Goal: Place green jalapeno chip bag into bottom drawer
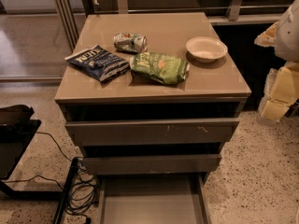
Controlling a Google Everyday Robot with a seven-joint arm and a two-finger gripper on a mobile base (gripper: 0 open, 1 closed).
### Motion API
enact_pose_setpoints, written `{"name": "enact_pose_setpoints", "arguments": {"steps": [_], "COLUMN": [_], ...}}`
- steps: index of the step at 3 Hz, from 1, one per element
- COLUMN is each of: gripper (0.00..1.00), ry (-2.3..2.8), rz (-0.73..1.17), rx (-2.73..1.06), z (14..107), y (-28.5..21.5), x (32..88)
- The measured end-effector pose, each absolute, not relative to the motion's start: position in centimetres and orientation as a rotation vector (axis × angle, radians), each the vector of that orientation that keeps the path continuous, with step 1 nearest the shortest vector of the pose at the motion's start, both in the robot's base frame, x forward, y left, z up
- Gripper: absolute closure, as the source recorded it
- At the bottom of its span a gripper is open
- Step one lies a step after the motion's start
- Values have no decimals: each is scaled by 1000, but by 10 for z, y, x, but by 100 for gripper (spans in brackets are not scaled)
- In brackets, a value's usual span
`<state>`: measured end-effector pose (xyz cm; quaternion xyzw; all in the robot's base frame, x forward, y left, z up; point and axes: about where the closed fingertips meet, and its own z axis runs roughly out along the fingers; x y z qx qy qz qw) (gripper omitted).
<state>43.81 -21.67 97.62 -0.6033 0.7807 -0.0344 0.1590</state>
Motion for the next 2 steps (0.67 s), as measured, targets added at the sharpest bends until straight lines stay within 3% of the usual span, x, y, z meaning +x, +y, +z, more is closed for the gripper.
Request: {"name": "enact_pose_setpoints", "arguments": {"steps": [2], "gripper": [0], "ry": [2218], "rz": [-90], "rx": [-1725], "z": [977], "y": [-214], "x": [439]}}
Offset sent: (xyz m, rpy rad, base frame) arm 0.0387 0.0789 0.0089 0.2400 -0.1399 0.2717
